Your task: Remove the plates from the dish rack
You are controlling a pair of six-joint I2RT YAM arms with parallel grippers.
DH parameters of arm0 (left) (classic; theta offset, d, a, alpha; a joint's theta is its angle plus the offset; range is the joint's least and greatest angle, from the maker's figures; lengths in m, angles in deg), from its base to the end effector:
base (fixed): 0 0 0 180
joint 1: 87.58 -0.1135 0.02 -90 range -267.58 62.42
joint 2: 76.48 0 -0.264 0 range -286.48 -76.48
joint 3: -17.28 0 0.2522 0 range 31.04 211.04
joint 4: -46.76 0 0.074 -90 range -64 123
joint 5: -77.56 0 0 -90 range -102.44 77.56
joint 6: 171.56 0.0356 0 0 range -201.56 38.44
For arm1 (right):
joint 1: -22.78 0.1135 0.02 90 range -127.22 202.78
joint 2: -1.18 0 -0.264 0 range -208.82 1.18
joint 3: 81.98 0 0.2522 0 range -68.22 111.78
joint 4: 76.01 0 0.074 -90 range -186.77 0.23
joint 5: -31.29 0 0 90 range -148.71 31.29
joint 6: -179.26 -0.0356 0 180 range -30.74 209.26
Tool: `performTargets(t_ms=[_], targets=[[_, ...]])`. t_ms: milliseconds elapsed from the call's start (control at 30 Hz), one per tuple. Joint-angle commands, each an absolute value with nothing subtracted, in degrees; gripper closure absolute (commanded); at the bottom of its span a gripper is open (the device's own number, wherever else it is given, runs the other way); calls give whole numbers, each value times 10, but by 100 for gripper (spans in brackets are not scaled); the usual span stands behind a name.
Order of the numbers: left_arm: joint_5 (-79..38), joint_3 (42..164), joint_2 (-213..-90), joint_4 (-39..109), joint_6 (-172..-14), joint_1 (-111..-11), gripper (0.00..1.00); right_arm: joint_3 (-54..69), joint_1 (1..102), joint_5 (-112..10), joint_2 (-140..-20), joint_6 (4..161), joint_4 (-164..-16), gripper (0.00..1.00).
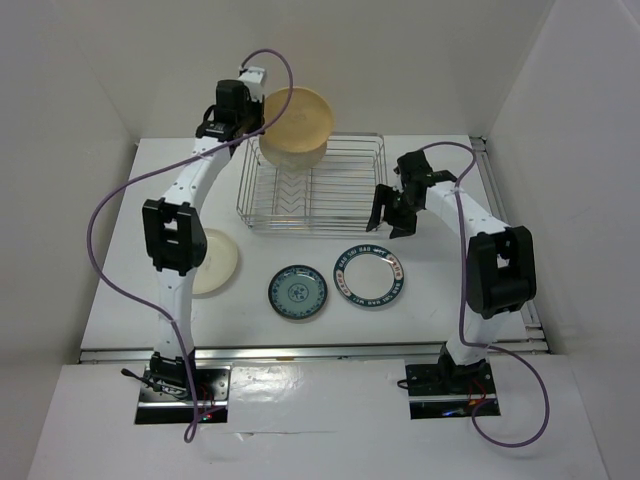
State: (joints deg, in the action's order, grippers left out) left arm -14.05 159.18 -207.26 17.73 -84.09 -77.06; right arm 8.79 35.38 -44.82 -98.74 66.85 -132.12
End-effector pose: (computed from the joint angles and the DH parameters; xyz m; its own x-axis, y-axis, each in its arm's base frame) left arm 0.5348 -0.1003 0.3283 -0.3113 0.0129 -0.9502 0.1952 0.9794 -0.0506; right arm 0.3494 0.0869 0.2349 -0.9375 0.1697 -0.3038 0.0515 0.9311 0.3611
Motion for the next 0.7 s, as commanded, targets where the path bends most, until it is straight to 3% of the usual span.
performTargets(t_ms=[0,233,400,500,667], targets=[[-163,1630,-1998,190,-889,-768,100,118,360,-453,-977,676,-1335,25],[-168,1630,-1953,138,-896,-775,100,99,360,-446,-955,676,-1328,25],[-225,1668,-1902,-19,-880,-830,100,111,365,-434,-955,671,-1314,25],[-240,1595,-1831,-70,-843,-894,100,99,365,-412,-955,671,-1296,25],[-326,1532,-1794,-279,-723,-1049,100,110,378,-388,-977,676,-1284,25]])
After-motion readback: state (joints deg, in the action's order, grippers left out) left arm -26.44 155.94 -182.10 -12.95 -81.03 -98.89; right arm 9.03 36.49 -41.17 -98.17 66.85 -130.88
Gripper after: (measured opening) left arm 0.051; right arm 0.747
